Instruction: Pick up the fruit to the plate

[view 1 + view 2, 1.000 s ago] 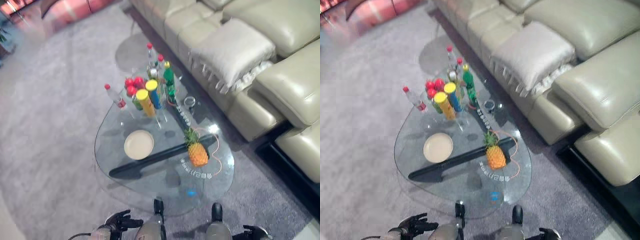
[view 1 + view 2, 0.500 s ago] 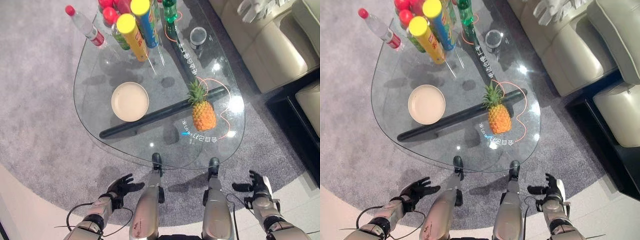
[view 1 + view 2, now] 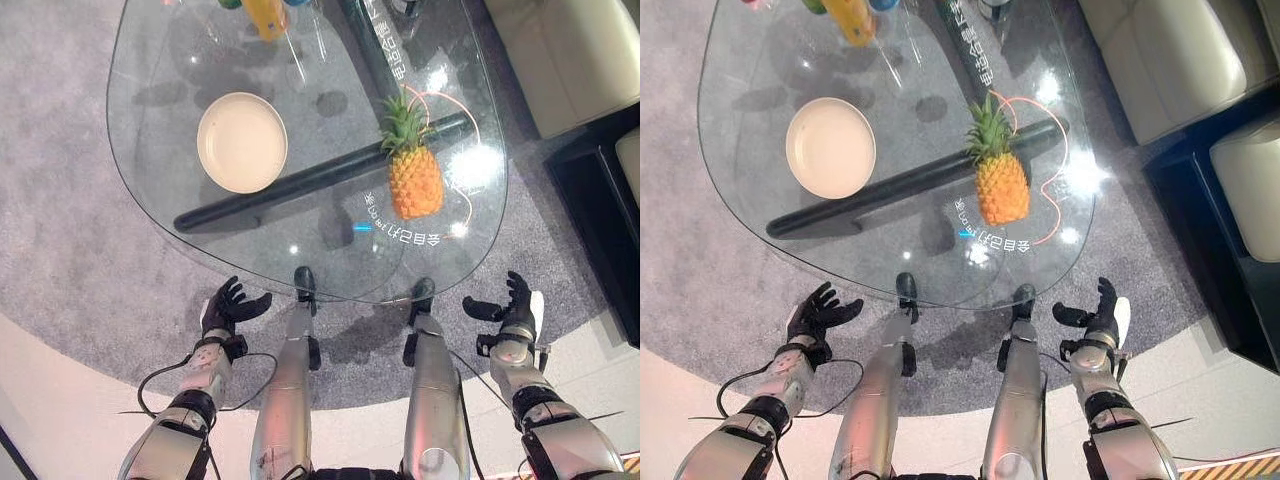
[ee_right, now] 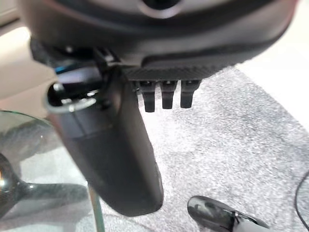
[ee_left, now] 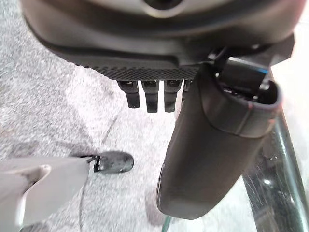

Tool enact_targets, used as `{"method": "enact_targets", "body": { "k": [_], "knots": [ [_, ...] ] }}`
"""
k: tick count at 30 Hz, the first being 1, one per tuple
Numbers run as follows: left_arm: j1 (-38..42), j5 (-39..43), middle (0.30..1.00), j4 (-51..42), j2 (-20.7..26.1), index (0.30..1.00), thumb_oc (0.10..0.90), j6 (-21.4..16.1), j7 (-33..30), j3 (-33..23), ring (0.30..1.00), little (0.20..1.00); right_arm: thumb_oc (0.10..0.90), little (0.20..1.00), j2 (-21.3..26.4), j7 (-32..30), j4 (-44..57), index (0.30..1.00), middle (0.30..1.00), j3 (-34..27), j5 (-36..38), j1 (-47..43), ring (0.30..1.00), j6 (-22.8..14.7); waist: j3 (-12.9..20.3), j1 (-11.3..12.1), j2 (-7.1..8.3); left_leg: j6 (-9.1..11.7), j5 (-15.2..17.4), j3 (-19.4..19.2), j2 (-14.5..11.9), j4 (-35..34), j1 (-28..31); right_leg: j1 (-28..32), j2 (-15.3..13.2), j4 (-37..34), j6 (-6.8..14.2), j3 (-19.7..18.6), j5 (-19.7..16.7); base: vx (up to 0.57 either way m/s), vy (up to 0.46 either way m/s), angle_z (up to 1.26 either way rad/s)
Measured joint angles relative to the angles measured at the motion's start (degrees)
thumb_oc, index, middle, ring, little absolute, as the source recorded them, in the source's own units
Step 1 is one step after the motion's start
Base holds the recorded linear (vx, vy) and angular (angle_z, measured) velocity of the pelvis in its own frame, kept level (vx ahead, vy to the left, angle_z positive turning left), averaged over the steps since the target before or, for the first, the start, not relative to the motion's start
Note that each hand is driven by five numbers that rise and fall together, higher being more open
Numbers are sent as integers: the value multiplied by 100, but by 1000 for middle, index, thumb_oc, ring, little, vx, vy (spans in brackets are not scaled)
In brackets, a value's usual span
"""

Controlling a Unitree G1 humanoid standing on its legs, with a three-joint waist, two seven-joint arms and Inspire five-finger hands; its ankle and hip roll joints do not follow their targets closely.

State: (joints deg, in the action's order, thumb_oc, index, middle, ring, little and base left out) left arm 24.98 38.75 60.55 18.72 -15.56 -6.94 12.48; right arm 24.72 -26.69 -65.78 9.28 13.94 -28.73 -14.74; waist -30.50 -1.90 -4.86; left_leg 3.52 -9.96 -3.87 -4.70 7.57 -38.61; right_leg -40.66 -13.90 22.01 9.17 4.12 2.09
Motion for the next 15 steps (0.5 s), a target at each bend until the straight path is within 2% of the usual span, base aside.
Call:
{"method": "enact_targets", "body": {
  "k": [9,15],
  "knots": [
    [64,110,900,-77,13,900,800,-115,-166,-142,900,900,800,900,12,-17,169,900,900,104,25,-218,900,-89,-23,10,75,70,51,99,-62,336,-503,-546,46,416,-121,-8,109,-4,-10,1],
    [189,112,900,-65,31,900,800,-110,-125,-141,900,900,800,900,24,-241,177,900,900,113,127,-468,900,-92,-28,26,84,69,51,105,-67,363,-532,-590,47,474,-141,-19,113,0,0,0]
  ]
}}
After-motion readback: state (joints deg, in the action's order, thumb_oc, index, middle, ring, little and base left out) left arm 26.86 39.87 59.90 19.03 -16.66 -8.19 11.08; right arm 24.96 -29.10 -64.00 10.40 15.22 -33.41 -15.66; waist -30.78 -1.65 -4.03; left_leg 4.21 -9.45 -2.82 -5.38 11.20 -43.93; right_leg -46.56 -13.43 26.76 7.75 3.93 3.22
